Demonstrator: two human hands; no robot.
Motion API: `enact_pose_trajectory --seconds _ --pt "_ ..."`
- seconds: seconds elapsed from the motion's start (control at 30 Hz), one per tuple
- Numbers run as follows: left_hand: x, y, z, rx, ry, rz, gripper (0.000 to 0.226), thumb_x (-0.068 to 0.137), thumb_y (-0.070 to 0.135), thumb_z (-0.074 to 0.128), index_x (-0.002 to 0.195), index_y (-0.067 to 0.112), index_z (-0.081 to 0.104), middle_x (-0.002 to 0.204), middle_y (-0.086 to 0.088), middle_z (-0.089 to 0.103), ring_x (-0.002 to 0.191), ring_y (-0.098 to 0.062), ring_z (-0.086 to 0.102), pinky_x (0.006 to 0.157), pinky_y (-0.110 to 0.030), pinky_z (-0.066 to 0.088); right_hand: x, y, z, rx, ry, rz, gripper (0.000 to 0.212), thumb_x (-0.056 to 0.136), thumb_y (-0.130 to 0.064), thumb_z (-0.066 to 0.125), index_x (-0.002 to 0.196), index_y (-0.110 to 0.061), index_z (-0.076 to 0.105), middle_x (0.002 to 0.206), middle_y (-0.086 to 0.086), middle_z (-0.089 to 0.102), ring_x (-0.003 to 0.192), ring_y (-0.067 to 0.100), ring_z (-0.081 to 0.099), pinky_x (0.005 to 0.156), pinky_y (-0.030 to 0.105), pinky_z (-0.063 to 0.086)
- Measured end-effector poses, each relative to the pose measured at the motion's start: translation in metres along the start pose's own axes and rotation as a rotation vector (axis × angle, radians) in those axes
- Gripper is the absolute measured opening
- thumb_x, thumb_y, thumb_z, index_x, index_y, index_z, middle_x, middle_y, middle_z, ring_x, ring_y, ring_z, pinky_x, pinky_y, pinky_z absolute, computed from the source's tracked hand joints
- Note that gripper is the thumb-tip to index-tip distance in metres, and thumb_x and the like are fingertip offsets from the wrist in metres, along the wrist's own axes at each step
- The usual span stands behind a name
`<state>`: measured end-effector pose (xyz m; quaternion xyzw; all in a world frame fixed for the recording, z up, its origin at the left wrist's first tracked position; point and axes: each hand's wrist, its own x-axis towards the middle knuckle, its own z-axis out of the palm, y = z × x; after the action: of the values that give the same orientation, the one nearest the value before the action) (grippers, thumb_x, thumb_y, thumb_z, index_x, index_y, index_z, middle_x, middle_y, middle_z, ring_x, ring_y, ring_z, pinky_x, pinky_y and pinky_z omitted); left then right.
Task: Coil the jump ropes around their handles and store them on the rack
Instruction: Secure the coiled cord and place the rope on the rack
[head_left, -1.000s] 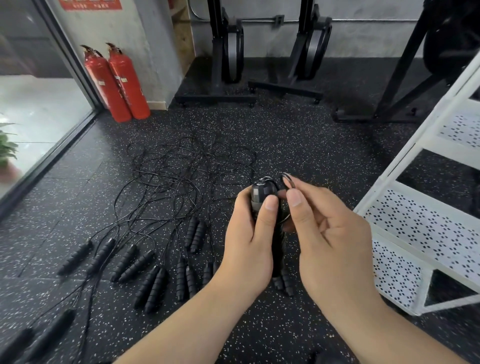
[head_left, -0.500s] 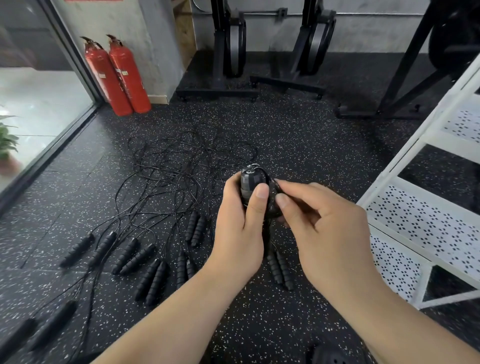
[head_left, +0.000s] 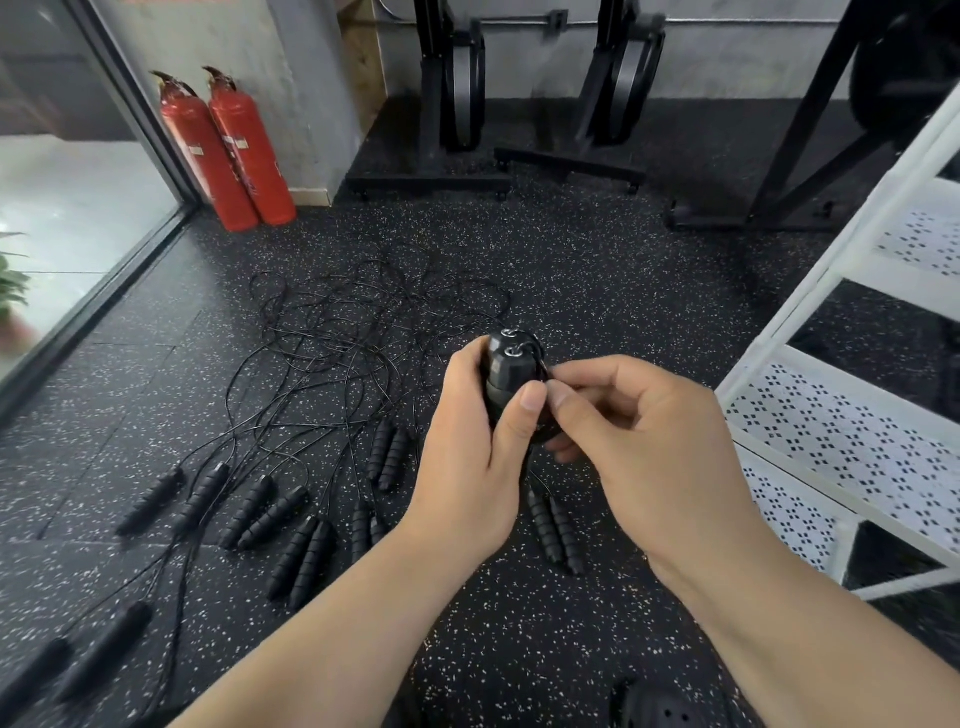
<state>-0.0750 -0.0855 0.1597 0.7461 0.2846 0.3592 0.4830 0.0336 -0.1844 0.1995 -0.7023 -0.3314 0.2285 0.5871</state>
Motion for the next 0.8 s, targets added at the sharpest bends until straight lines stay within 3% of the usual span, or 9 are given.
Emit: enact_pose_trajectory --seconds 0.17,0.3,0.5,0.67,0.73,0.8 --pt "0.0 0.001 0.0 0.02 -0.001 0.021 0.025 0.099 0.057 0.046 0.123 0.048 0.043 0.106 0.019 0.062 0.102 0.003 0.06 0.085 -0.007 0.043 0.0 -0.003 0.0 0.128 0.001 0.073 0.005 0.094 -0.016 0.082 0.096 -0.015 0.077 0.072 0.005 0.075 0.069 0.021 0.077 0.065 0.03 0.062" --pt "-0.002 0.0 0.003 0.008 -0.01 0.024 0.031 0.1 0.057 0.044 0.127 0.043 0.043 0.107 0.018 0.063 0.102 0.003 0.06 0.083 -0.007 0.042 -0.003 -0.003 0.002 0.144 0.031 0.092 0.005 0.094 -0.016 0.082 0.093 -0.015 0.078 0.071 0.005 0.075 0.068 0.022 0.077 0.065 0.034 0.063" --pt "-0.002 -0.003 0.0 0.04 -0.035 0.071 0.024 0.104 0.061 0.043 0.126 0.05 0.042 0.109 0.019 0.061 0.103 -0.005 0.061 0.084 -0.009 0.043 -0.001 -0.001 0.002 0.3 -0.001 0.249 0.005 0.092 -0.012 0.082 0.094 -0.009 0.079 0.074 0.009 0.075 0.065 0.019 0.072 0.062 0.028 0.059" --pt "-0.001 -0.001 -0.001 0.053 -0.053 0.114 0.021 0.105 0.056 0.046 0.126 0.053 0.044 0.114 0.025 0.061 0.107 -0.003 0.062 0.086 -0.008 0.042 0.004 0.0 -0.001 0.54 -0.106 0.455 0.024 0.086 -0.016 0.08 0.105 -0.001 0.078 0.073 0.006 0.071 0.06 0.013 0.064 0.055 0.023 0.057" --pt "-0.001 0.001 -0.001 0.023 -0.058 0.13 0.019 0.106 0.053 0.046 0.124 0.057 0.046 0.114 0.025 0.064 0.107 -0.004 0.064 0.089 -0.01 0.044 0.007 -0.002 -0.004 0.49 -0.125 0.438 0.032 0.081 -0.022 0.083 0.106 -0.002 0.077 0.071 0.004 0.071 0.059 0.014 0.064 0.054 0.023 0.056" --pt "0.0 0.002 0.0 -0.051 -0.069 0.086 0.021 0.107 0.051 0.047 0.127 0.05 0.052 0.111 0.023 0.067 0.104 -0.004 0.065 0.088 -0.013 0.046 0.01 -0.003 -0.008 0.243 -0.079 0.298 0.022 0.086 -0.029 0.086 0.096 -0.011 0.078 0.067 0.001 0.071 0.058 0.016 0.065 0.054 0.029 0.055"
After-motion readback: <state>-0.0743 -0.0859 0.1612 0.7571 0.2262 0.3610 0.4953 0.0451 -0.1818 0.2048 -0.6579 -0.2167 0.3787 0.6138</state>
